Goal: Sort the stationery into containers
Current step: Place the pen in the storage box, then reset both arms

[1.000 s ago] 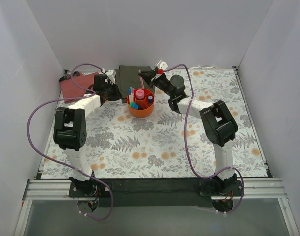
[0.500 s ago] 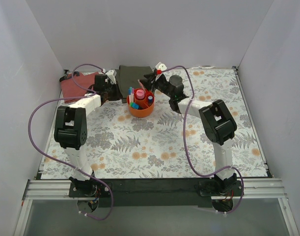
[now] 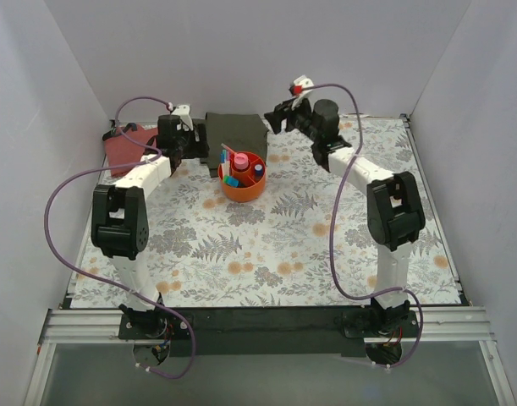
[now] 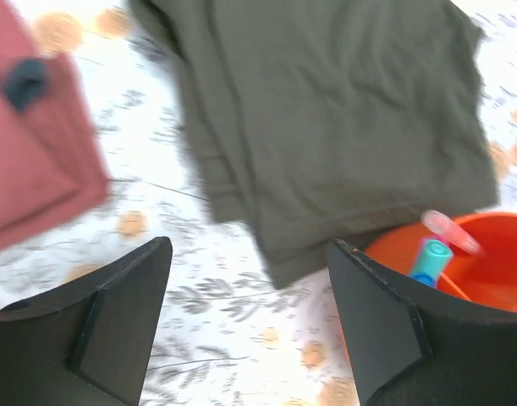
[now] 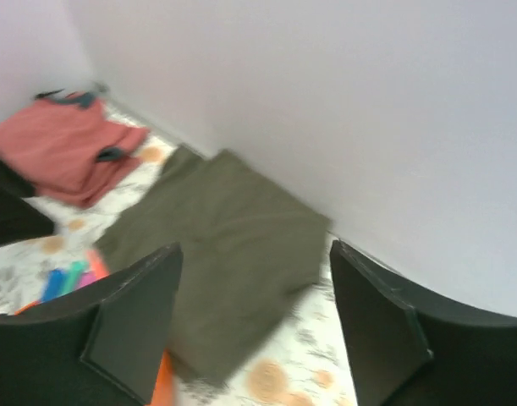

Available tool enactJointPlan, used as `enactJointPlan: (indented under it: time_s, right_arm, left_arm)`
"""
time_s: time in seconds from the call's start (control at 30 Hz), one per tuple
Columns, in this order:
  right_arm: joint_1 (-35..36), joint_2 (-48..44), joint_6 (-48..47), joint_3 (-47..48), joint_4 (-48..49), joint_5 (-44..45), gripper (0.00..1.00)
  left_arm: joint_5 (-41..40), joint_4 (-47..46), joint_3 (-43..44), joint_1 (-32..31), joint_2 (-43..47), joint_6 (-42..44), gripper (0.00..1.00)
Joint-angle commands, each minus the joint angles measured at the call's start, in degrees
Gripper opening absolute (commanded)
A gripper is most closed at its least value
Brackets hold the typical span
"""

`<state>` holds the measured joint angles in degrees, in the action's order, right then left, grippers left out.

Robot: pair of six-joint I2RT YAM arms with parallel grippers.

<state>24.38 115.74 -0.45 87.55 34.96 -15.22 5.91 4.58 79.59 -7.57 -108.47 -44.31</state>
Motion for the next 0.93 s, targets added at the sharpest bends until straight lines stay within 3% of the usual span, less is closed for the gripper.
enactJointPlan:
  time_s: [0.0,0.17,0.3,0.43,0.9]
  right_arm:
    - [-9.94,-4.04,3.60,8.68,-21.30,5.20,0.98]
    - [-16.20,-5.53,1.34,8.86,-43.80,9.14,0.98]
    - [-16.47,-3.16,-3.41,14.57,-61.03,30.72,0.98]
    - [-16.65,-4.55,-7.36,12.84,-66.60,42.36,0.98]
    - [-18.05,-25.12,-10.37,2.11,-67.92,27.89,0.98]
  left_arm:
    - [-7.06,-1.15,1.53,2.65,6.94,3.36,0.74]
    - [-6.27,-2.38,3.11,4.93,10.73,6.17,0.75]
    - [-3.54,-2.38,4.43,6.52,12.05,8.36,0.75]
    - [-3.80,-2.03,3.56,7.48,14.15,9.16,0.75]
    - [-1.34,-2.73,-10.50,9.59,30.06,5.91,0.76]
